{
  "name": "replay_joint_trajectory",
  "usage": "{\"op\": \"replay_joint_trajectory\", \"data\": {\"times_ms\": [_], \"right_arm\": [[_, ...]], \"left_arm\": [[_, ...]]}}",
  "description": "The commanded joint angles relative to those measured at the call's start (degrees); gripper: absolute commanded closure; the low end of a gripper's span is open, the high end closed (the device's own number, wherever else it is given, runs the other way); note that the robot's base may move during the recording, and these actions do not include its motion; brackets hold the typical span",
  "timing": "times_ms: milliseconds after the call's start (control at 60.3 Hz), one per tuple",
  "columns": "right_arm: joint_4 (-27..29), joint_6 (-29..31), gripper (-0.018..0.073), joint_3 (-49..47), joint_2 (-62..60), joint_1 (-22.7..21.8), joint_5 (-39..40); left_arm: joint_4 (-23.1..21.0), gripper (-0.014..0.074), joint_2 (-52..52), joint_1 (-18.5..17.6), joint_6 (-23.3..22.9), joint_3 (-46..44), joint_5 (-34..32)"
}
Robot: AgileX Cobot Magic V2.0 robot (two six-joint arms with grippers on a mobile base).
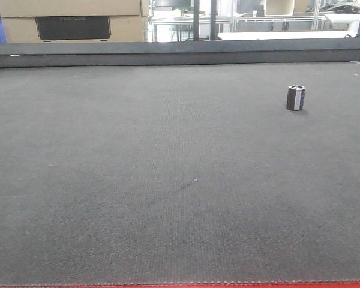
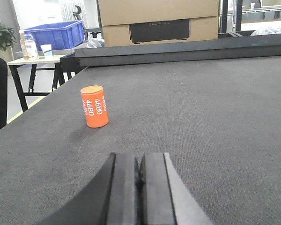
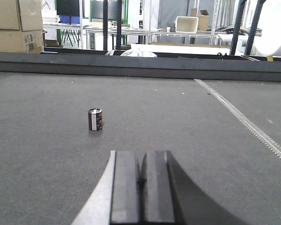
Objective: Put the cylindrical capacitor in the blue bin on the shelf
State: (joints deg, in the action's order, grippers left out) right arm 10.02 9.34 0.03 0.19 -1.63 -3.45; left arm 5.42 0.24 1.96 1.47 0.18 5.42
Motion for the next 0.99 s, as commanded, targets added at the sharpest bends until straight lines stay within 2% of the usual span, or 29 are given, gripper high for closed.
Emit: {"op": "replay_joint_trajectory", "data": {"times_ms": [0, 481, 829, 978], "right_arm": [[-0.02, 0.16, 0.0701, -0.03, -0.19, 0.14, 0.97], [-0.02, 0.16, 0.0701, -0.03, -0.19, 0.14, 0.97], [-0.02, 0.16, 0.0701, -0.03, -0.19, 0.13, 2.50], [-0.02, 0.16, 0.0701, -0.03, -0.19, 0.13, 8.13]], "left_arm": [[0.31, 0.0678, -0.24, 0.13, 0.10, -0.18, -0.77], [0.31, 0.0678, -0.24, 0.13, 0.10, -0.18, -1.54], [0.17, 0.0678, -0.24, 0.13, 0.10, -0.18, -9.42], [-2.56, 0.0678, -0.24, 0.13, 0.10, -0.18, -18.57]]}}
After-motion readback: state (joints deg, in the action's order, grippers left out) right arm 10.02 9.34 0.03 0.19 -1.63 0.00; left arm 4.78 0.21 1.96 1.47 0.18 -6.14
